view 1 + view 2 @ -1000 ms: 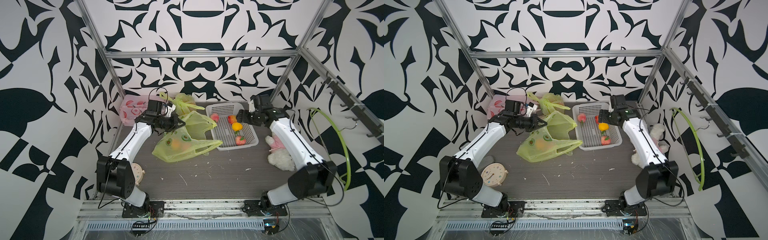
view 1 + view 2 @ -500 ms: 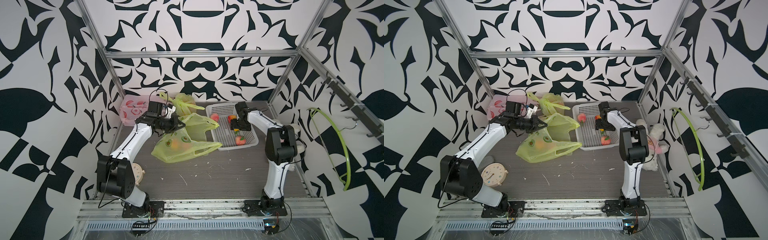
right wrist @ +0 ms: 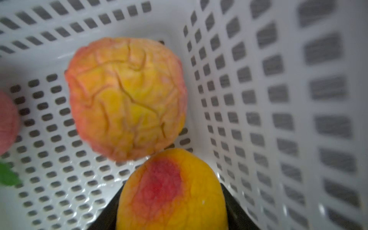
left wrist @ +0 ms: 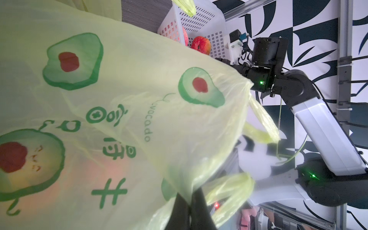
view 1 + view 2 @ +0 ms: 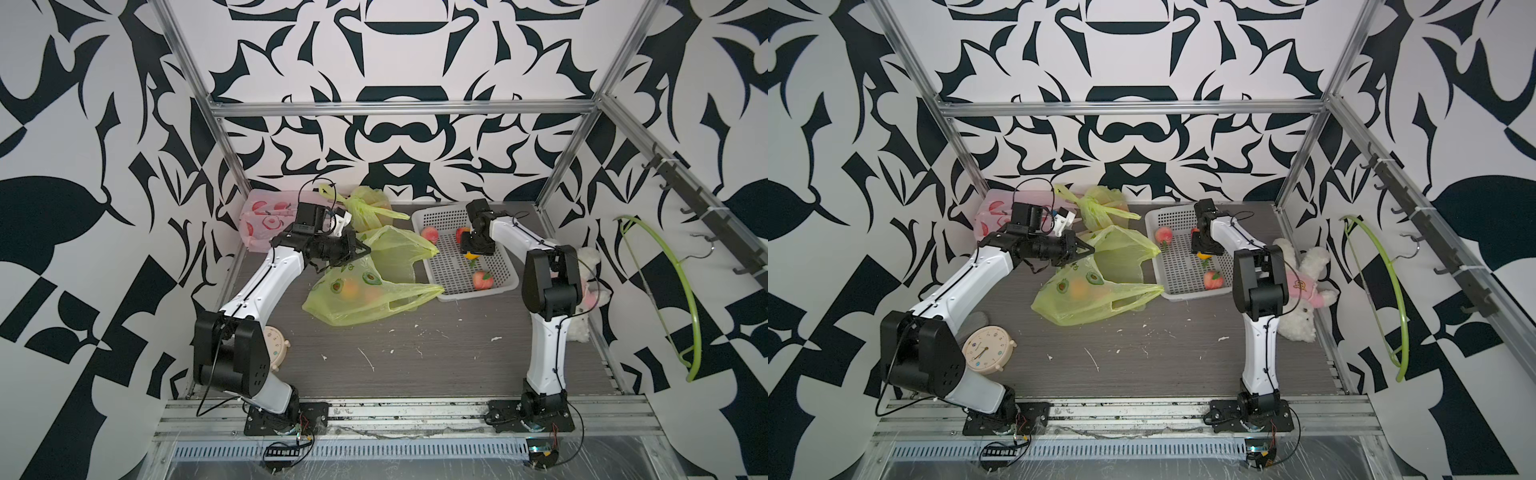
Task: Place the peach into a plastic bag & tie a knot
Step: Pick up the peach from the basket, then place the peach in the plastic bag.
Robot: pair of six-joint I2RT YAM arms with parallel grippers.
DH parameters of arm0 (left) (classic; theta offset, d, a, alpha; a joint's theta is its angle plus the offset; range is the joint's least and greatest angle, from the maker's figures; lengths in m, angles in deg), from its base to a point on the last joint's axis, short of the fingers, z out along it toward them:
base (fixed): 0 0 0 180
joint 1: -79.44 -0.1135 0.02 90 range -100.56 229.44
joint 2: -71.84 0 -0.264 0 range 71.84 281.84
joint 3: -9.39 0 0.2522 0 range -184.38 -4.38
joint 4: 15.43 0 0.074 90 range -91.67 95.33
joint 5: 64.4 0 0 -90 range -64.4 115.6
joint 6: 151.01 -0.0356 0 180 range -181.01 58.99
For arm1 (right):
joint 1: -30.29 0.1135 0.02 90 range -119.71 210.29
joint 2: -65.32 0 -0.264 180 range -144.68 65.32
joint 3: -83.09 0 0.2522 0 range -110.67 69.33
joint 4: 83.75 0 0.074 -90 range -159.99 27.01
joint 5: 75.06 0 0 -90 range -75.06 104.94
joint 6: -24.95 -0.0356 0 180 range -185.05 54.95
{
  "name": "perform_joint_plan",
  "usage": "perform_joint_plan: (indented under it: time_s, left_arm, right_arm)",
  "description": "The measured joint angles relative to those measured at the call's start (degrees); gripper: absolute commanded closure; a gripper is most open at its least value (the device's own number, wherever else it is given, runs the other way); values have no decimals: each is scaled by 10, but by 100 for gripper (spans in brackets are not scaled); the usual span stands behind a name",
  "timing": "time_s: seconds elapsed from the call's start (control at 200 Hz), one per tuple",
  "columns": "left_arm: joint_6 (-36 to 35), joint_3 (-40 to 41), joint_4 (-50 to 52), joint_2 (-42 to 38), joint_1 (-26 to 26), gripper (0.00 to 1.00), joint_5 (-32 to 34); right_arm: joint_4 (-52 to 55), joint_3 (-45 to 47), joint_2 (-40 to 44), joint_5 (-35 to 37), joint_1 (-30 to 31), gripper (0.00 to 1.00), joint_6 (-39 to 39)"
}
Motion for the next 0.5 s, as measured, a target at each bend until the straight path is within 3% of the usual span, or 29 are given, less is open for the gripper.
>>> perform_joint_plan:
  time_s: [0.18,0.325,0.5]
  left_arm:
    - [0,0,0,0,0,100,-1]
    - [0,0,0,0,0,100,-2]
    - [0,0,-1,0,0,100,-2]
  right_arm:
    - [-21,96,178,-66,29,56,-12]
    - [-50,111,337,-111,129,56,-10]
    - [-53,73,387,-160,247,59,5]
